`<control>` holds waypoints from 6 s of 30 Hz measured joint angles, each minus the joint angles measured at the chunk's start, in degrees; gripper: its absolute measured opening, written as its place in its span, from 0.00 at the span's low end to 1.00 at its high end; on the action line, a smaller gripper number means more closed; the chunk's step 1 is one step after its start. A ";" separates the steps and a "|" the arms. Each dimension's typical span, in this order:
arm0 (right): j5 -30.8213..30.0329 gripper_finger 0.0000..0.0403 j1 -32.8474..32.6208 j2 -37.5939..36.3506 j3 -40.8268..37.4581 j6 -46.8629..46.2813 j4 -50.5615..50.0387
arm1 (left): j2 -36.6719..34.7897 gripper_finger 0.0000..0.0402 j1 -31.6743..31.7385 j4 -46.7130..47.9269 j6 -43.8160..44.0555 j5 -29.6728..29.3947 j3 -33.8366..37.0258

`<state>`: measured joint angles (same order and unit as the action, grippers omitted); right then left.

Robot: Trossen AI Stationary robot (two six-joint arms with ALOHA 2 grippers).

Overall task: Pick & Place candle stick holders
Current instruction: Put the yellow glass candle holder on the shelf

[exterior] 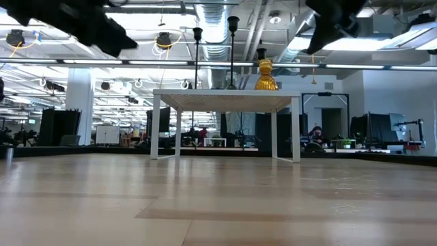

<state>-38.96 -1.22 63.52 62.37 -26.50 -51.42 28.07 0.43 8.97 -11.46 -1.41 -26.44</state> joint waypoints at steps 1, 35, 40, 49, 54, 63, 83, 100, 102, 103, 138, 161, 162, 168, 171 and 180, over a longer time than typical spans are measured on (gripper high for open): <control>0.11 0.01 -0.57 -1.24 -2.36 -0.03 3.06 | -0.82 0.01 -1.57 0.54 0.00 0.52 0.00; 6.56 0.00 -3.25 4.23 -30.26 4.02 58.17 | 9.16 0.01 -52.92 7.46 10.66 -17.34 0.00; 6.58 0.00 -3.25 4.14 -30.26 3.98 58.34 | 11.42 0.01 -53.90 7.35 10.43 -17.68 0.00; 6.58 0.00 -3.27 4.14 -30.25 3.94 58.39 | 5.81 0.01 -53.88 -3.00 8.20 -17.35 8.57; 7.68 0.00 -3.25 4.14 -30.25 2.59 58.34 | 2.38 0.01 -53.87 -7.85 7.36 -9.70 9.40; 7.68 0.00 -3.24 4.14 -30.25 2.44 58.34 | 3.84 0.02 -53.24 -7.73 10.25 -8.76 15.26; 7.65 0.00 -3.14 4.14 -30.25 2.46 58.31 | 3.92 0.03 -51.74 -18.44 8.89 -14.50 21.27; 7.43 0.00 -3.12 4.14 -30.25 2.45 58.32 | 12.19 0.43 -51.70 -23.23 10.90 -18.07 21.24; 7.44 0.00 -3.12 4.14 -30.25 2.45 58.32 | 14.65 0.48 -51.71 -26.89 10.90 -18.01 21.24; 7.43 0.00 -3.12 4.14 -30.25 2.45 58.32 | 15.80 0.51 -51.73 -28.52 11.10 -17.59 21.24; 7.43 0.00 -3.16 4.14 -30.25 2.47 58.34 | 48.52 0.89 -51.71 -60.47 19.91 -16.28 16.61; 7.43 0.00 -3.16 4.14 -30.23 2.58 56.57 | 47.41 0.55 -51.74 -60.96 21.42 -16.59 16.20; 7.43 0.00 -3.16 4.14 -30.23 2.58 56.57 | 47.41 0.52 -51.74 -60.96 21.42 -16.59 16.20; 7.43 0.00 -3.16 4.14 -30.23 2.56 56.57 | 47.41 0.37 -51.71 -61.23 22.85 -17.10 16.20; 7.43 0.00 -3.15 4.14 -30.23 2.64 56.57 | 47.34 0.33 -51.74 -61.30 26.95 -18.87 16.20; 7.43 0.00 -3.12 4.12 -30.23 3.06 56.18 | 41.91 0.36 -50.96 -60.26 31.45 -23.67 16.22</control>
<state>-31.53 -4.34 67.64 32.14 -23.44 4.76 69.98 -50.53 -51.29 19.99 -25.08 -10.22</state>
